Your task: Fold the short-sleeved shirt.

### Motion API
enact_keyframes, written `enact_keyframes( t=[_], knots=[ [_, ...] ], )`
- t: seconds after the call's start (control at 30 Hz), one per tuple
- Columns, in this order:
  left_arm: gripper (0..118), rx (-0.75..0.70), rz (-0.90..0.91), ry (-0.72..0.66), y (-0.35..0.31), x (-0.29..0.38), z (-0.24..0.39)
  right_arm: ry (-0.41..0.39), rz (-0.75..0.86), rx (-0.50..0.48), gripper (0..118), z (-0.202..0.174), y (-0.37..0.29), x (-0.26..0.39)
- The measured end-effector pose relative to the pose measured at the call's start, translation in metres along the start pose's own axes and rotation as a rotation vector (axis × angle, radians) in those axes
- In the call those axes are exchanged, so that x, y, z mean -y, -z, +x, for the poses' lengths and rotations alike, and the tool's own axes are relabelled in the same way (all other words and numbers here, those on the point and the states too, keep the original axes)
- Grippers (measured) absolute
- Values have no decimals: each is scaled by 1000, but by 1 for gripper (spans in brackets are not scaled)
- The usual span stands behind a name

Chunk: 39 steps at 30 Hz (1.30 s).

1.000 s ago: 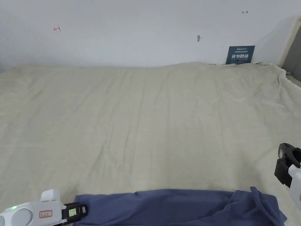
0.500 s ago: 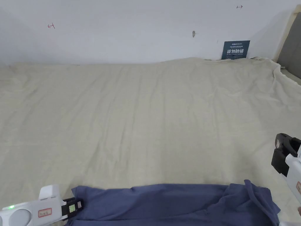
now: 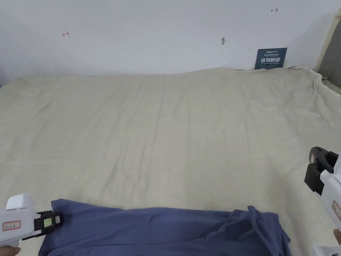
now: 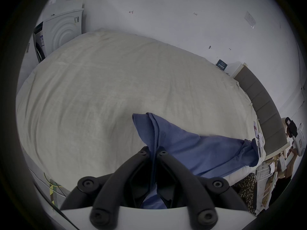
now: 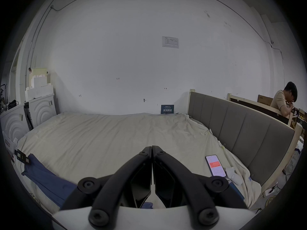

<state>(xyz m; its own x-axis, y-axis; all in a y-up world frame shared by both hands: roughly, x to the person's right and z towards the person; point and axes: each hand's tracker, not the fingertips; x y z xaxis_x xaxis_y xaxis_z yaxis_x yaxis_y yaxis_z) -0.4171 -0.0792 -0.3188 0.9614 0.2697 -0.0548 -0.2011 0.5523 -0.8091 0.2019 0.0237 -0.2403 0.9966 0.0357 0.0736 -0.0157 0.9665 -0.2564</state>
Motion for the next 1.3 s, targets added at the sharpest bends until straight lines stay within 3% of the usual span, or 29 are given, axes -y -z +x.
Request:
enact_keyframes(
  t=[0.17, 0.4, 0.67, 0.93, 1.1, 1.13, 1.2, 1.27, 1.3],
  knots=[
    [3, 8, -37, 20, -10, -5, 48, 7, 5, -18, 0, 1, -3, 2],
    [3, 157, -84, 115, 2, -5, 141, 12, 13, -28, 0, 7, -11, 3],
    [3, 272, -207, 192, 77, 13, 242, 21, 17, -24, 0, 20, -26, 4],
    [5, 177, -306, 228, 150, 52, 298, 18, 6, 1, 0, 34, -36, 8],
    [32, 148, -279, 189, 156, 65, 307, 22, 0, 9, 0, 44, -36, 13],
    [32, 172, -269, 165, 156, 64, 306, 23, -1, 11, 0, 45, -36, 14],
    [73, 174, -262, 148, 152, 64, 309, 25, -3, 12, 0, 48, -36, 15],
    [95, 175, -235, 156, 142, 60, 311, 27, -3, 12, 0, 47, -37, 14],
    [95, 181, -210, 166, 135, 57, 311, 28, -3, 12, 0, 47, -37, 13]
  ],
)
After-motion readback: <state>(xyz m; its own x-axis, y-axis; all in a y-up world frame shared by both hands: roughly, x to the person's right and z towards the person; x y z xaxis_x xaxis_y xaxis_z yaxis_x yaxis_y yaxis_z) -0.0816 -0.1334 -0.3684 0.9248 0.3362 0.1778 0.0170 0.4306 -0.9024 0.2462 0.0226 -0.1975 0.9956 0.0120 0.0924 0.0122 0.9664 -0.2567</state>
